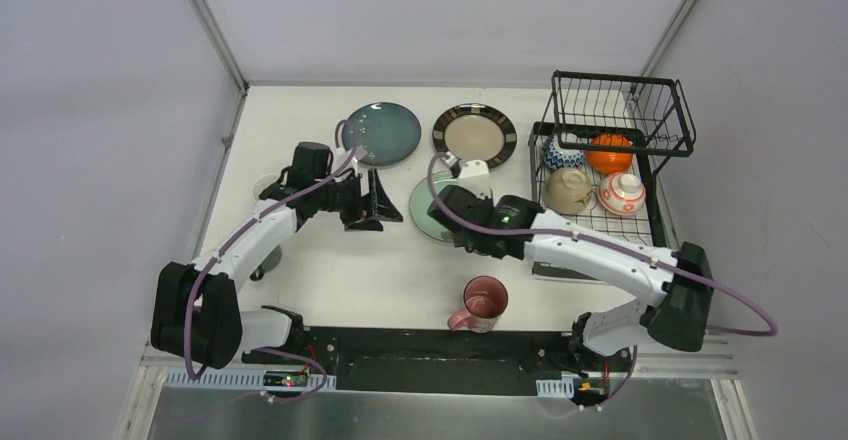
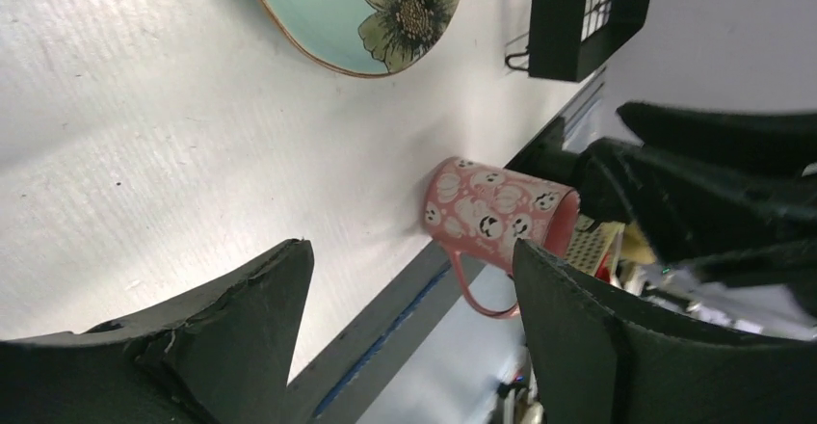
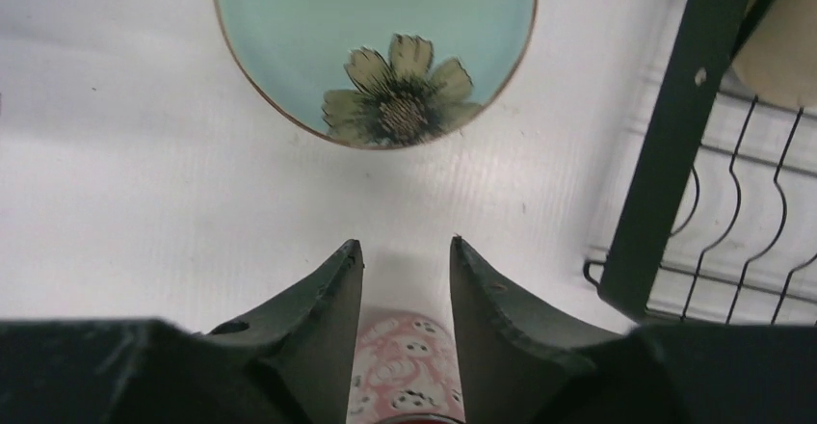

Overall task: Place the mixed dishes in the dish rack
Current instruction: Pick up the cup at the corner of the board.

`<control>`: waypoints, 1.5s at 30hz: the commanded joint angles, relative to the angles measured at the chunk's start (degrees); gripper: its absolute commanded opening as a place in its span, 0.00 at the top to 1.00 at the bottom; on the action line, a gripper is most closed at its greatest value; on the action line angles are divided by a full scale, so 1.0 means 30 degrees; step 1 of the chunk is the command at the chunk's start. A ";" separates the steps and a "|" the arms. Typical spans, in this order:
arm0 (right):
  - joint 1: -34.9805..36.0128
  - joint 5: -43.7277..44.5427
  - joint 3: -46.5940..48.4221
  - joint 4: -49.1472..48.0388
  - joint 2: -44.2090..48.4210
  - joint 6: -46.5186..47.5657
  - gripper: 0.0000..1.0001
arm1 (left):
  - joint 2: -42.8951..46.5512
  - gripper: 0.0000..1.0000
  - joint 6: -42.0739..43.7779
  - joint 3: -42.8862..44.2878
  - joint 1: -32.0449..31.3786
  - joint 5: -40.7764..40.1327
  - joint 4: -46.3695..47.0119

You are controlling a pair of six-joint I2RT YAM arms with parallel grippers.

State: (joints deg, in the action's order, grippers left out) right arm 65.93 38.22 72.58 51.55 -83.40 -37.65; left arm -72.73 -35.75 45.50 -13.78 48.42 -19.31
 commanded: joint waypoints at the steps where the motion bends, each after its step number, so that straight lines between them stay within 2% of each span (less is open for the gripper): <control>1: -0.1229 -0.4127 -0.0829 0.3046 0.2645 -0.2043 0.56 | 0.1003 0.22 0.2942 0.0824 -0.1288 -0.1612 -0.1209; 3: -0.1553 -0.4222 -0.1178 0.4305 0.3693 -0.2197 0.49 | 0.1262 0.23 0.3408 0.0907 -0.1782 -0.2081 -0.1449; 6: -0.2411 -0.6237 -0.1546 0.5651 0.5099 -0.1432 0.40 | 0.1902 0.23 0.4055 0.0977 -0.2568 -0.2687 -0.1558; 12: -0.3101 -0.7619 -0.2914 0.5611 0.7299 -0.1575 0.41 | 0.3708 0.25 0.4845 0.1133 -0.4943 -0.4080 -0.1401; 16: -0.3460 -0.7412 -0.3224 0.5207 0.7394 -0.1808 0.41 | 0.5240 0.25 0.4936 0.0343 -0.7146 -0.5342 -0.0057; 20: -0.3490 -0.6778 -0.3294 0.4326 0.7744 -0.1974 0.35 | 0.5622 0.25 0.5269 -0.0810 -0.9160 -0.6276 0.1030; 24: -0.3520 -0.5871 -0.3567 0.3612 0.8404 -0.2337 0.29 | 0.5568 0.25 0.6026 -0.1468 -1.2375 -0.8586 0.1587; 29: -0.3619 -0.5090 -0.4285 0.2907 0.9583 -0.3055 0.22 | 0.4815 0.24 0.6913 -0.1776 -1.6107 -1.1346 0.2447; 34: -0.3715 -0.4235 -0.4940 0.2896 1.0915 -0.3708 0.14 | 0.2605 0.23 0.7338 -0.1407 -1.8410 -1.2762 0.3356; 39: -0.3722 -0.3606 -0.5441 0.2861 1.2151 -0.4188 0.09 | 0.0853 0.22 0.7547 -0.0638 -1.9610 -1.3657 0.3492; 45: -0.3725 -0.3362 -0.5689 0.2609 1.2428 -0.4240 0.09 | -0.0772 0.22 0.7565 0.0158 -2.0266 -1.3614 0.3719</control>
State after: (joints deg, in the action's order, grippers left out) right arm 54.98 26.04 55.77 61.91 -46.52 -49.08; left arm -72.66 -14.63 42.92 -73.60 10.50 -10.55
